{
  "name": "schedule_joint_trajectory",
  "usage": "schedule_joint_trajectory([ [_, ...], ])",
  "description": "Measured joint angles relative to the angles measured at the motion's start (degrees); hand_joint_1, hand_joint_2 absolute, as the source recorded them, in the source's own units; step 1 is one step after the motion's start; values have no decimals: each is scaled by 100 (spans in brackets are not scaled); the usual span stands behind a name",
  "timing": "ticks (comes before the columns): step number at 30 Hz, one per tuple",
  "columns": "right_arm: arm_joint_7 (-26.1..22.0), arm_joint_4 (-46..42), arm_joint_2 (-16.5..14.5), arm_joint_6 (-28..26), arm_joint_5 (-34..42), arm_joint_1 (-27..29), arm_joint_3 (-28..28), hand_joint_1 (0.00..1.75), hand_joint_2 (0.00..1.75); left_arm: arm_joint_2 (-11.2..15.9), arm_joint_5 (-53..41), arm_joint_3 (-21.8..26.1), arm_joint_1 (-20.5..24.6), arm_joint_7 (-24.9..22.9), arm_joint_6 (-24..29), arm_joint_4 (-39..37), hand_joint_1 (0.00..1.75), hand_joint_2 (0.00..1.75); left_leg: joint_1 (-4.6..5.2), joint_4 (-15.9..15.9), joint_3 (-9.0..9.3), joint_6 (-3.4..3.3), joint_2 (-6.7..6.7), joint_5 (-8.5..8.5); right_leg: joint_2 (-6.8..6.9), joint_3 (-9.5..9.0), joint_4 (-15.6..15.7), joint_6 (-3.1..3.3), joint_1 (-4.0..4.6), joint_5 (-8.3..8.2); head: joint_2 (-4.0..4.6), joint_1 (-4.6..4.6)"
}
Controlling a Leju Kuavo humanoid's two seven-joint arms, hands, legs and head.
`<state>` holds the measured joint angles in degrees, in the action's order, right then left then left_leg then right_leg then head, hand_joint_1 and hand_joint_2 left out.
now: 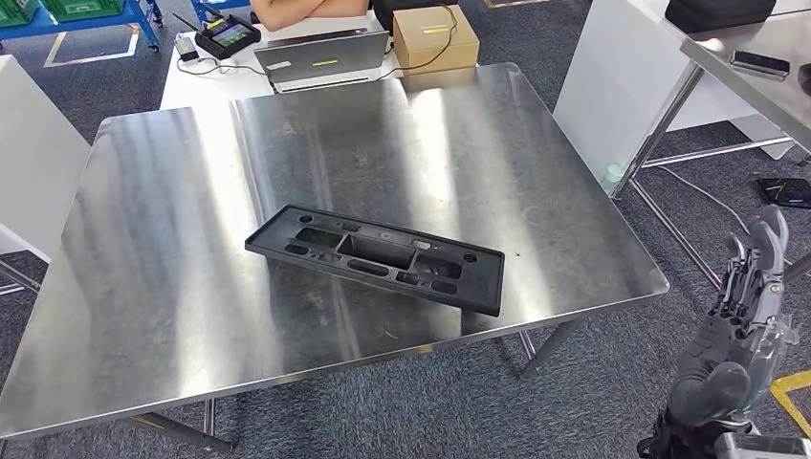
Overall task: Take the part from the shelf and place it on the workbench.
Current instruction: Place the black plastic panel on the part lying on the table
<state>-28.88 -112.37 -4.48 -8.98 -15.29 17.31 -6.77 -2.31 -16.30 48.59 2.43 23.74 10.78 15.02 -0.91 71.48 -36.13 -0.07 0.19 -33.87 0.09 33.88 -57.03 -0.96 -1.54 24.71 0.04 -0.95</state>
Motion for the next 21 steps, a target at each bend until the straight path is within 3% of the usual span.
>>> schedule_joint_trajectory([
  [2, 1, -16, -24, 14, -3, 6, -23, 0, 0, -2, -11, 9, 16, -3, 4, 1, 0, 0, -7, -888, 674, -28, 5, 183, -1, 75, -11, -64, 10, -78, 0, 1],
  [3, 1, -28, -36, 31, -7, 5, -32, 0, 0, -3, -25, 17, 26, -7, 8, 2, 0, 0, 3, -1229, 908, -53, 13, 201, 4, 91, -12, -104, 22, -118, 0, -5],
  [4, 1, -39, -47, 55, -12, 4, -39, 0, 0, -6, -44, 32, 33, -13, 15, 2, 0, 0, 17, -1436, 1030, -77, 21, 189, 9, 99, -12, -145, 35, -154, 0, -9],
  [6, 1, -50, -76, 105, -28, 6, -59, 0, 0, -13, -98, 74, 28, -34, 37, 2, 0, 0, 54, -1499, 994, -160, 24, 225, 13, 104, 11, -233, 41, -239, 0, -21],
  [8, 1, -57, -101, 140, -45, 14, -94, 0, 0, -23, -157, 119, 23, -57, 77, 3, 0, 0, 63, -1522, 903, -282, -12, 330, 5, 192, -110, -252, 35, -122, 0, -23],
  [9, 1, -62, -107, 155, -53, 16, -119, 0, 0, -28, -187, 139, 23, -69, 98, 5, 0, 0, 62, -1535, 838, -340, -32, 398, 2, 284, -330, -219, 39, 81, 0, -24],
  [11, 1, -70, -116, 196, -64, 18, -171, 0, 0, -38, -246, 188, 21, -97, 140, 13, 0, 0, 81, -1530, 681, -404, -56, 522, 1, 508, -1071, -129, 46, 623, 0, -28],
  [12, 2, -72, -125, 213, -66, 23, -196, 0, 0, -43, -273, 216, 17, -116, 164, 16, 0, 0, 98, -1526, 598, -414, -65, 585, 1, 572, -1442, -123, 50, 806, 0, -28],
  [13, 3, -72, -135, 229, -65, 31, -217, 0, 0, -49, -298, 245, 14, -135, 191, 21, 0, 0, 117, -1521, 519, -422, -72, 645, 1, 561, -1671, -147, 55, 873, 0, -28],
  [14, 6, -72, -145, 245, -63, 40, -240, 0, 0, -57, -322, 270, 11, -159, 216, 27, 0, 0, 137, -1518, 454, -425, -76, 701, 2, 451, -1706, -186, 63, 839, 0, -28],
  [15, 9, -72, -155, 262, -55, 48, -265, 0, 0, -69, -340, 295, 9, -185, 237, 32, 0, 0, 156, -1516, 403, -425, -75, 752, 2, 227, -1505, -219, 74, 735, 0, -27],
  [16, 13, -72, -164, 287, -35, 53, -292, 0, 0, -83, -364, 319, 8, -214, 255, 39, 0, 0, 170, -1514, 365, -423, -73, 802, 1, -94, -1102, -222, 98, 624, 0, -27],
  [18, 21, -72, -186, 361, 39, 50, -348, 0, 0, -121, -416, 366, 7, -268, 288, 50, 0, 0, 204, -1504, 303, -400, -71, 894, 5, -742, -157, -150, 160, 552, 0, -25],
  [19, 26, -70, -199, 404, 85, 53, -374, 0, 0, -134, -450, 387, 5, -290, 305, 57, 0, 0, 212, -1500, 276, -382, -72, 942, 4, -922, 156, -110, 189, 567, 0, -24],
  [21, 35, -61, -245, 485, 165, 78, -445, 0, 0, -151, -517, 437, -1, -322, 331, 73, 0, 0, 217, -1499, 238, -331, -74, 1028, 3, -966, 341, -70, 198, 566, 0, -24],
])
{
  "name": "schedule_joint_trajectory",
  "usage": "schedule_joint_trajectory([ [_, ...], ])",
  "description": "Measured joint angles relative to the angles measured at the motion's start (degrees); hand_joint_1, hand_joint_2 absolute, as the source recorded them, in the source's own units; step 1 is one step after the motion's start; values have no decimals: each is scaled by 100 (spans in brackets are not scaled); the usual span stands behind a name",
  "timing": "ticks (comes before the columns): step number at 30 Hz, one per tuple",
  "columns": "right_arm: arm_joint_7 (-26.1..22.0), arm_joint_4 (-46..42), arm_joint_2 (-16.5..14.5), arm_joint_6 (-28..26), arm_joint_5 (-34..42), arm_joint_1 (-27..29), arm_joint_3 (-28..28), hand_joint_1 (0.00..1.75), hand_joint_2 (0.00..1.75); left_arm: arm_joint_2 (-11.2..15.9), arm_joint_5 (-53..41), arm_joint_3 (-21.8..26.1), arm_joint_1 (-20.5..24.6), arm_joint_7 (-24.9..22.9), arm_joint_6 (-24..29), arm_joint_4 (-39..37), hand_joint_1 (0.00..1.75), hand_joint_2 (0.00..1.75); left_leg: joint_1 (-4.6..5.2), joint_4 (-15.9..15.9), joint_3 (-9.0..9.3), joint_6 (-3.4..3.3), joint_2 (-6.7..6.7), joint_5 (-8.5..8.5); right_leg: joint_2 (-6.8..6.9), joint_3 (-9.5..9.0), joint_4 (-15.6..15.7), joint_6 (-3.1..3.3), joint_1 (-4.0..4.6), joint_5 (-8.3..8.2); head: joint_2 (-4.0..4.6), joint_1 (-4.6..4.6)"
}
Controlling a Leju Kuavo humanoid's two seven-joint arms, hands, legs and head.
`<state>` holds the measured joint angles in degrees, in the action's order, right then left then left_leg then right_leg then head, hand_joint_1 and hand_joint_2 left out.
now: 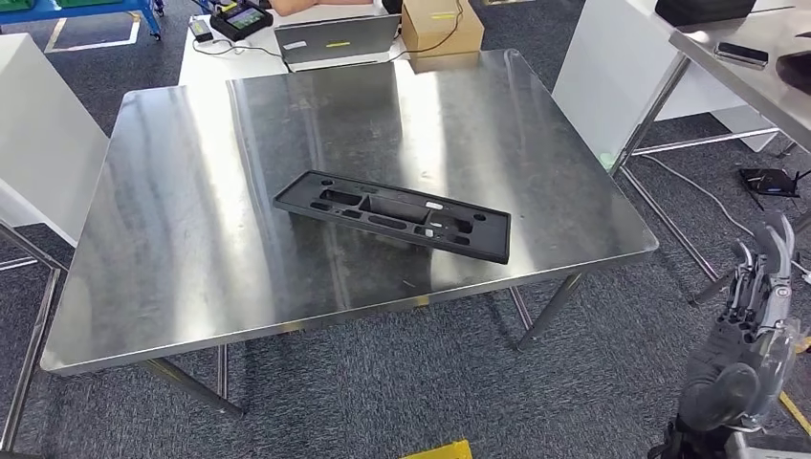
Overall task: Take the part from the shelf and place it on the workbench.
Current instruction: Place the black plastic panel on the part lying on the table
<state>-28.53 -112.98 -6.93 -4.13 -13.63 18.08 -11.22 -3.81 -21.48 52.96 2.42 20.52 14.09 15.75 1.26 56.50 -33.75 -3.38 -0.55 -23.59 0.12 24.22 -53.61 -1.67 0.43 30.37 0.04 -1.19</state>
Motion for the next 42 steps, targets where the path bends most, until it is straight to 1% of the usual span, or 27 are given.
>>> schedule_joint_trajectory([
  [2, 7, 24, -68, 51, 52, 30, -70, 0, 0, -9, -60, 51, -13, -17, 28, 18, 0, 0, -18, 92, -64, 62, 24, -90, 17, 87, 8, 69, -71, -87, 0, 1],
  [3, 11, 38, -105, 73, 72, 44, -100, 0, 0, -13, -87, 74, -21, -22, 47, 26, 0, 0, -33, 260, -132, 101, 41, -278, 28, 138, 19, 115, -106, -144, 0, 7],
  [5, 20, 65, -178, 113, 110, 64, -172, 0, 0, -16, -146, 110, -38, -21, 73, 47, 0, 0, -89, 918, -343, 185, 64, -850, 41, 273, 17, 168, -123, -256, 0, 20],
  [6, 21, 77, -215, 131, 130, 73, -220, 0, 0, -19, -176, 122, -42, -17, 78, 56, 0, 0, -124, 1295, -431, 227, 67, -1058, 46, 341, 12, 166, -124, -313, 0, 22],
  [7, 22, 91, -251, 146, 148, 77, -269, 0, 0, -21, -200, 131, -44, -11, 78, 65, 0, 0, -160, 1577, -468, 266, 68, -1133, 51, 409, -1, 148, -128, -370, 0, 21],
  [8, 22, 104, -282, 157, 160, 82, -315, 0, 0, -23, -219, 139, -46, -1, 73, 74, 0, 0, -198, 1697, -423, 302, 68, -1067, 56, 483, -27, 121, -139, -421, 0, 22],
  [9, 22, 113, -309, 169, 171, 91, -361, 0, 0, -23, -226, 150, -46, 14, 64, 87, 0, 0, -234, 1597, -274, 334, 67, -897, 59, 558, -68, 94, -157, -462, 0, 22],
  [11, 19, 118, -363, 210, 188, 104, -451, 0, 0, -27, -236, 182, -43, 54, 32, 122, 0, 0, -296, 919, 250, 416, 72, -645, 61, 724, -196, 37, -188, -513, 0, 27],
  [12, 14, 111, -389, 239, 194, 108, -497, 0, 0, -27, -243, 199, -40, 69, 16, 142, 0, 0, -302, 535, 500, 438, 86, -646, 61, 800, -266, 10, -187, -534, 0, 32],
  [14, -9, 84, -440, 290, 198, 112, -573, 0, 0, -29, -262, 229, -40, 80, -1, 165, 0, 0, -277, 123, 701, 413, 109, -772, 62, 896, -345, -74, -161, -591, 0, 37],
  [17, -30, 65, -497, 336, 196, 145, -652, 0, 0, -33, -280, 274, -48, 78, 0, 181, 0, 0, -240, 100, 549, 189, 82, -688, 46, 985, -392, -206, -171, -610, 0, 30],
  [19, -31, 62, -515, 345, 196, 163, -698, 0, 0, -33, -290, 286, -48, 79, 1, 198, 0, 0, -230, 86, 401, 45, 48, -561, 28, 1142, -757, -154, -175, -236, 0, 25],
  [21, -32, 62, -523, 347, 196, 168, -731, 0, 0, -31, -295, 297, -49, 79, 1, 214, 0, 0, -200, 93, 234, -12, 30, -430, 19, 1327, -1476, -75, -164, 286, 0, 22],
  [22, -32, 62, -526, 347, 196, 170, -740, 0, 0, -31, -297, 308, -50, 79, 1, 216, 0, 0, -182, 98, 145, -21, 22, -359, 16, 1365, -1815, -81, -158, 428, 0, 22],
  [23, -32, 62, -529, 347, 196, 171, -746, 0, 0, -31, -297, 318, -50, 79, 1, 217, 0, 0, -163, 103, 58, -25, 15, -291, 15, 1330, -2014, -112, -153, 452, 0, 23],
  [24, -32, 62, -533, 348, 191, 171, -751, 0, 0, -33, -300, 327, -50, 78, 2, 217, 0, 0, -146, 107, -15, -26, 10, -224, 14, 1198, -2010, -153, -147, 371, 0, 23],
  [26, -39, 49, -551, 361, 166, 171, -755, 0, 0, -47, -313, 339, -49, 60, 7, 217, 0, 0, -127, 113, -128, -13, 9, -101, 11, 647, -1391, -182, -115, 129, 0, 23],
  [28, -65, -7, -591, 416, 116, 170, -757, 0, 0, -75, -365, 361, -49, 7, 31, 217, 0, 0, -107, 117, -194, 31, 10, 16, 6, 11, -442, -99, -50, 121, 0, 25],
  [30, -97, -65, -647, 497, 63, 181, -772, 0, 0, -96, -454, 410, -51, -60, 75, 217, 0, 0, -102, 101, -223, 95, 4, 133, 2, -225, 14, -22, 3, 195, 0, 25],
  [32, -114, -81, -703, 556, 33, 192, -795, 0, 0, -109, -553, 478, -56, -115, 112, 217, 0, 0, -118, 106, -256, 161, 11, 158, 11, -145, 20, 32, -28, 116, 0, 24],
  [33, -117, -82, -728, 573, 30, 195, -807, 0, 0, -116, -607, 512, -60, -142, 123, 217, 0, 0, -129, 195, -292, 197, 23, 17, 22, -95, 20, 83, -54, 57, 0, 26],
  [36, -120, -82, -794, 608, 62, 198, -861, 0, 0, -120, -790, 619, -68, -210, 152, 218, 0, 0, -171, 1044, -475, 297, 52, -859, 54, 109, 21, 203, -94, -140, 0, 36],
  [37, -121, -82, -814, 620, 82, 199, -884, 0, 0, -120, -849, 649, -68, -226, 158, 219, 0, 0, -187, 1397, -517, 329, 56, -1039, 62, 190, 14, 204, -92, -204, 0, 37],
  [38, -126, -82, -835, 633, 104, 201, -905, 0, 0, -120, -902, 674, -68, -238, 162, 219, 0, 0, -209, 1649, -514, 358, 58, -1063, 71, 269, -5, 191, -94, -267, 0, 37],
  [39, -132, -84, -859, 644, 123, 204, -921, 0, 0, -120, -943, 694, -67, -246, 165, 219, 0, 0, -234, 1746, -443, 383, 58, -954, 77, 357, -38, 167, -99, -321, 0, 37],
  [40, -139, -92, -885, 652, 140, 209, -934, 0, 0, -117, -973, 709, -65, -250, 165, 219, 0, 0, -261, 1650, -287, 403, 57, -769, 79, 449, -91, 138, -111, -363, 0, 38],
  [42, -154, -135, -943, 662, 155, 222, -955, 0, 0, -114, -1014, 741, -60, -254, 164, 219, 0, 0, -306, 976, 250, 446, 62, -567, 82, 641, -252, 82, -121, -412, 0, 40],
])
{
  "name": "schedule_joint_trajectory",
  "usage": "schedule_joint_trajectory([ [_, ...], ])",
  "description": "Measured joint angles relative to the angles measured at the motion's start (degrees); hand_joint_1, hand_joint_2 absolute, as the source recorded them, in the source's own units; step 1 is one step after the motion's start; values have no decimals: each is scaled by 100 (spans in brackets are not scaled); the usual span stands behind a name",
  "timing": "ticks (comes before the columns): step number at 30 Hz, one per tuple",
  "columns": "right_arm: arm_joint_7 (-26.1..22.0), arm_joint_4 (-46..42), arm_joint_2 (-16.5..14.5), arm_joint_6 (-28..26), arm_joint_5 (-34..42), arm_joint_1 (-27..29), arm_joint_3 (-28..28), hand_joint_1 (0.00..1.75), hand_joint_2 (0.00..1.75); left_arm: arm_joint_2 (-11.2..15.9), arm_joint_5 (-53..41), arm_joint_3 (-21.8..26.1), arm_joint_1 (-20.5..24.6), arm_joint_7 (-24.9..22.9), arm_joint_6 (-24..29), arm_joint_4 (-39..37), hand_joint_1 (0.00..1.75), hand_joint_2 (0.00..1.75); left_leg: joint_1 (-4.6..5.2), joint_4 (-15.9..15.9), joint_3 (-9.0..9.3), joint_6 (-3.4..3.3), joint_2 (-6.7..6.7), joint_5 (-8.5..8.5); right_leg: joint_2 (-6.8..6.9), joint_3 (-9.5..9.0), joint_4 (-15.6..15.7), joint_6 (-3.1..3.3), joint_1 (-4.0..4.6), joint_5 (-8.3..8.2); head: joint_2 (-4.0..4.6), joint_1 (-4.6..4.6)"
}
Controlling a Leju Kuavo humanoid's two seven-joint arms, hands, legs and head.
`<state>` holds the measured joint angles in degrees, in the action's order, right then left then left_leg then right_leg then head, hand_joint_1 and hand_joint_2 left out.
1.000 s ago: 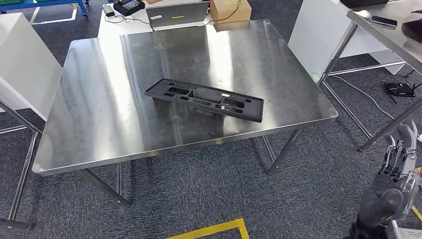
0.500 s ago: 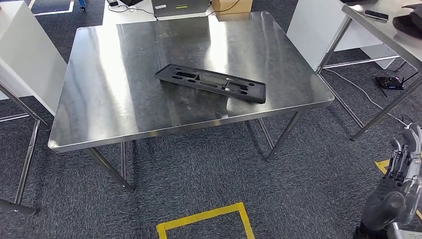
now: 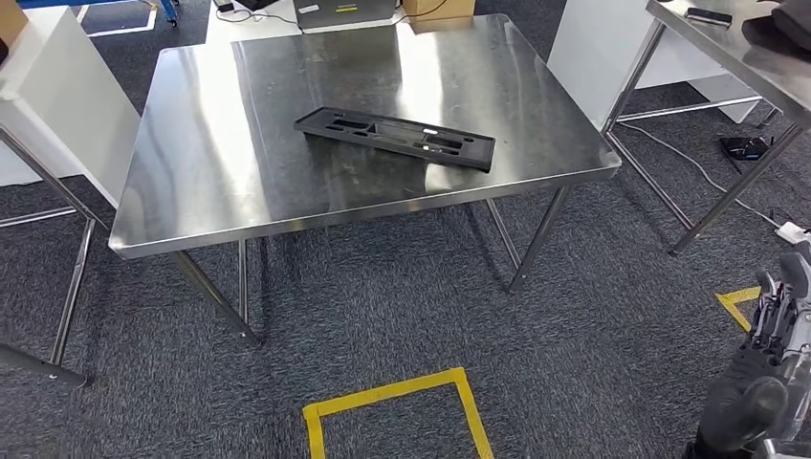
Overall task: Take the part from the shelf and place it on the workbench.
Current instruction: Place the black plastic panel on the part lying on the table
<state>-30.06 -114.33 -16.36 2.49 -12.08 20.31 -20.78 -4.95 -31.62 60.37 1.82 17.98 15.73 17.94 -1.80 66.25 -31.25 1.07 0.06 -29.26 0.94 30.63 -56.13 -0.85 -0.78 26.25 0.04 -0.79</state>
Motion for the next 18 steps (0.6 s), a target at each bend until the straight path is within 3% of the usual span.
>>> schedule_joint_trajectory([
  [2, -10, -59, -50, 5, 1, 7, -14, 0, 0, 0, -18, 25, 5, -1, -1, -1, 0, 0, 6, -630, 387, -18, 21, -122, 5, 152, -143, -63, 19, -40, 0, -5],
  [4, -21, -99, -83, 8, 1, 15, -21, 0, 0, -1, -18, 38, 5, -2, -1, -2, 0, 0, 45, -793, 370, -113, 33, -200, 9, 250, -185, -164, 33, -126, 0, -14],
  [6, -36, -121, -104, 10, -1, 31, -37, 0, 0, -6, -18, 56, 4, -2, -2, -2, 0, 0, 52, -816, 236, -260, 2, -111, 0, 350, -258, -229, 20, -80, 0, -17],
  [8, -61, -128, -114, 32, -17, 43, -49, 0, 0, -8, -18, 72, 7, 7, -4, -2, 0, 0, 54, -833, 85, -388, -36, 23, -25, 522, -643, -188, 6, 322, 0, -23],
  [10, -89, -125, -116, 72, -44, 44, -48, 0, 0, -10, -17, 93, 9, 23, -4, -2, 0, 0, 72, -830, -95, -425, -54, 163, -45, 690, -1337, -151, 3, 802, 0, -27],
  [11, -100, -116, -116, 88, -64, 42, -39, 0, 0, -16, -14, 110, 9, 30, -2, -2, 0, 0, 79, -826, -180, -422, -61, 241, -50, 707, -1638, -177, 2, 905, 0, -27],
  [13, -115, -65, -104, 78, -103, 8, 16, 0, 0, -38, 0, 152, 10, 36, 8, -3, 0, 0, 83, -818, -346, -400, -75, 391, -55, 502, -1754, -304, 0, 737, 0, -28],
  [14, -117, -24, -88, 39, -107, -31, 66, 0, 0, -51, 8, 177, 10, 37, 16, -4, 0, 0, 82, -815, -422, -382, -79, 466, -57, 261, -1521, -361, -3, 579, 0, -29],
  [15, -111, 30, -61, -25, -92, -86, 131, 0, 0, -63, 13, 204, 12, 36, 24, -4, 0, 0, 84, -812, -491, -357, -80, 539, -68, -70, -1101, -378, -6, 494, 0, -30],
  [17, -82, 139, 9, -173, -34, -209, 284, 0, 0, -85, 7, 257, 15, 27, 37, -5, 0, 0, 101, -812, -577, -293, -78, 679, -95, -692, -166, -301, 24, 574, 0, -32],
  [18, -63, 192, 48, -240, -9, -260, 361, 0, 0, -93, -1, 282, 16, 20, 41, -7, 0, 0, 109, -824, -596, -261, -78, 747, -107, -849, 127, -241, 46, 657, 0, -32],
])
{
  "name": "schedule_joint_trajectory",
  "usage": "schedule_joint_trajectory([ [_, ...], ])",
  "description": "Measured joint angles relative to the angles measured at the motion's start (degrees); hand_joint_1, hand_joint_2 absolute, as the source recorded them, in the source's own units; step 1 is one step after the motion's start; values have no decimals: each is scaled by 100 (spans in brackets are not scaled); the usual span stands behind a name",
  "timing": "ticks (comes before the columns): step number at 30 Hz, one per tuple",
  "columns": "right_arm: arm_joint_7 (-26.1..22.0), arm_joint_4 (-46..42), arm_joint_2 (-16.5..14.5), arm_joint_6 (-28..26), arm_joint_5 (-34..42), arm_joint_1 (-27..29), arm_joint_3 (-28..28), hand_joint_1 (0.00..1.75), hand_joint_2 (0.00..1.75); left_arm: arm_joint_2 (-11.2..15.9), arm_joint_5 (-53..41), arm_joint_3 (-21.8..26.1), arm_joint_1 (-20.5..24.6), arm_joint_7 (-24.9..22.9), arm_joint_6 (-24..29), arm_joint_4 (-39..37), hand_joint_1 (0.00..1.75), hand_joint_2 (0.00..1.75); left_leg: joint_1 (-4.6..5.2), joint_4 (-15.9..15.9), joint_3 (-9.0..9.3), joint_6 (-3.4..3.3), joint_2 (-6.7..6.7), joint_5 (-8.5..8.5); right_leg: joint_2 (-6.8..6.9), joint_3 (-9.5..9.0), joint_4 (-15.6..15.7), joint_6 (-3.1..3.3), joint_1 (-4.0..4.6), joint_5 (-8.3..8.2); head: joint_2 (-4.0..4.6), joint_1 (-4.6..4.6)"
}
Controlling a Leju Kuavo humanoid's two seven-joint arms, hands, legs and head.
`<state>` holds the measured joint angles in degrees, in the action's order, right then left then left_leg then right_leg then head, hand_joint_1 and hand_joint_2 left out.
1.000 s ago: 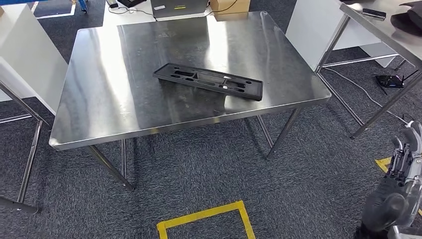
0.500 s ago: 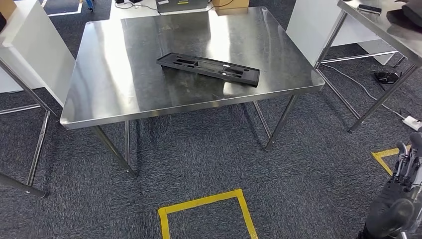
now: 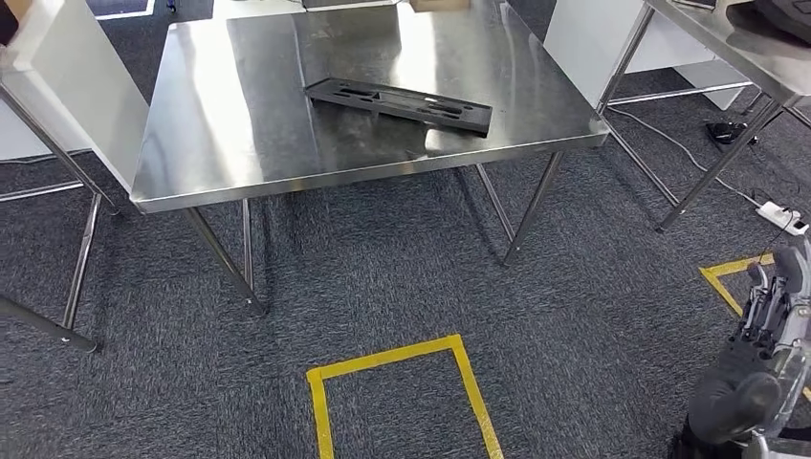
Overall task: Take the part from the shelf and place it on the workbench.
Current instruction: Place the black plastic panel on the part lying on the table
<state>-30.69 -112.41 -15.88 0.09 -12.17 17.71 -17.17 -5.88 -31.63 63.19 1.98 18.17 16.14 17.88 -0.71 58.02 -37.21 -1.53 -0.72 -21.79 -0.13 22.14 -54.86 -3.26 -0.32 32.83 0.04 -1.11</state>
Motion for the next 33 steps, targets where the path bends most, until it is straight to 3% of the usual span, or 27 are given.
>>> schedule_joint_trajectory([
  [2, 39, 96, 67, -102, 22, -68, 136, 0, 0, -13, -15, 50, -4, -33, 18, -4, 0, 0, -5, -43, -24, 63, 4, 123, 6, 17, 122, 104, 12, -1, 0, -1],
  [3, 62, 137, 98, -146, 22, -95, 199, 0, 0, -17, -21, 72, -9, -56, 32, -7, 0, 0, -18, -32, -48, 92, 14, 85, 18, 70, 115, 157, -7, -57, 0, 3],
  [4, 83, 174, 124, -185, 22, -119, 259, 0, 0, -21, -27, 93, -14, -80, 47, -9, 0, 0, -29, 49, -84, 117, 25, -60, 33, 125, 114, 221, -29, -120, 0, 5],
  [5, 102, 207, 151, -225, 25, -142, 318, 0, 0, -26, -43, 110, -19, -99, 62, -11, 0, 0, -39, 258, -146, 139, 39, -329, 51, 194, 116, 280, -49, -191, 0, 9],
  [7, 131, 261, 211, -293, 37, -172, 409, 0, 0, -32, -89, 136, -22, -126, 75, -15, 0, 0, -43, 966, -294, 172, 59, -937, 80, 346, 102, 354, -27, -318, 0, 14],
  [8, 146, 287, 246, -323, 50, -184, 443, 0, 0, -37, -114, 146, -22, -136, 77, -18, 0, 0, -43, 1333, -339, 184, 65, -1092, 91, 427, 83, 363, -9, -382, 0, 16],
  [9, 159, 309, 278, -345, 64, -193, 469, 0, 0, -40, -129, 154, -21, -146, 76, -22, 0, 0, -44, 1560, -325, 187, 67, -1092, 100, 512, 52, 360, 5, -435, 0, 16],
  [10, 170, 329, 308, -361, 79, -199, 490, 0, 0, -45, -139, 159, -21, -155, 76, -28, 0, 0, -44, 1604, -224, 182, 66, -975, 106, 603, 8, 349, 14, -480, 0, 16],
  [12, 180, 354, 355, -379, 96, -205, 523, 0, 0, -50, -144, 161, -20, -165, 76, -38, 0, 0, -43, 1104, 245, 149, 69, -713, 110, 781, -104, 314, 19, -541, 0, 17],
  [14, 182, 363, 388, -385, 102, -216, 547, 0, 0, -50, -147, 162, -13, -170, 75, -44, 0, 0, -18, 358, 751, 101, 81, -744, 116, 923, -200, 257, 41, -594, 0, 13],
  [16, 183, 366, 420, -408, 128, -228, 571, 0, 0, -51, -167, 162, -10, -174, 74, -50, 0, 0, 27, 14, 913, 56, 92, -849, 128, 1003, -233, 166, 50, -665, 0, 5],
  [18, 184, 369, 468, -451, 204, -218, 588, 0, 0, -55, -214, 163, -10, -183, 72, -60, 0, 0, 26, -76, 859, -15, 81, -801, 125, 1083, -268, 96, 39, -688, 0, 1],
  [19, 182, 369, 493, -478, 247, -202, 591, 0, 0, -56, -241, 163, -9, -188, 67, -64, 0, 0, 15, -112, 820, -65, 70, -758, 113, 1144, -341, 88, 33, -613, 0, -4],
  [21, 171, 369, 545, -539, 314, -142, 591, 0, 0, -63, -297, 162, -5, -186, 53, -73, 0, 0, -3, -144, 699, -151, 48, -639, 78, 1327, -811, 112, 10, -210, 0, -17],
  [23, 152, 368, 570, -587, 340, -56, 591, 0, 0, -67, -346, 161, -5, -168, 45, -85, 0, 0, -2, -142, 566, -173, 40, -538, 58, 1509, -1473, 126, -11, 200, 0, -25],
  [24, 140, 368, 573, -599, 344, -10, 591, 0, 0, -68, -365, 161, -5, -155, 44, -93, 0, 0, -1, -141, 503, -167, 36, -491, 52, 1559, -1737, 102, -21, 296, 0, -25],
  [26, 109, 362, 574, -609, 346, 62, 591, 0, 0, -75, -413, 161, -5, -115, 38, -109, 0, 0, -5, -138, 373, -145, 24, -397, 48, 1465, -1875, -10, -47, 225, 0, -25],
  [27, 92, 357, 574, -610, 345, 92, 591, 0, 0, -80, -437, 161, -4, -90, 24, -118, 0, 0, -11, -136, 293, -123, 18, -341, 47, 1287, -1718, -91, -66, 79, 0, -25],
  [29, 66, 344, 574, -606, 344, 131, 590, 0, 0, -84, -473, 160, 0, -55, -14, -136, 0, 0, -14, -129, 170, -61, 15, -242, 46, 704, -948, -186, -96, -165, 0, -29],
  [30, 57, 334, 574, -599, 343, 147, 589, 0, 0, -82, -487, 159, 2, -43, -35, -144, 0, 0, -9, -122, 130, -21, 13, -189, 40, 385, -470, -165, -93, -171, 0, -32],
  [31, 47, 323, 574, -588, 344, 162, 589, 0, 0, -79, -498, 159, 4, -34, -46, -150, 0, 0, 1, -120, 111, 14, 13, -139, 36, 178, -127, -115, -85, -116, 0, -32],
  [33, 23, 305, 574, -552, 358, 193, 588, 0, 0, -79, -507, 159, 4, -24, -58, -157, 0, 0, 1, -128, 96, 84, 7, -47, 29, 49, 176, 17, -54, -33, 0, -32],
])
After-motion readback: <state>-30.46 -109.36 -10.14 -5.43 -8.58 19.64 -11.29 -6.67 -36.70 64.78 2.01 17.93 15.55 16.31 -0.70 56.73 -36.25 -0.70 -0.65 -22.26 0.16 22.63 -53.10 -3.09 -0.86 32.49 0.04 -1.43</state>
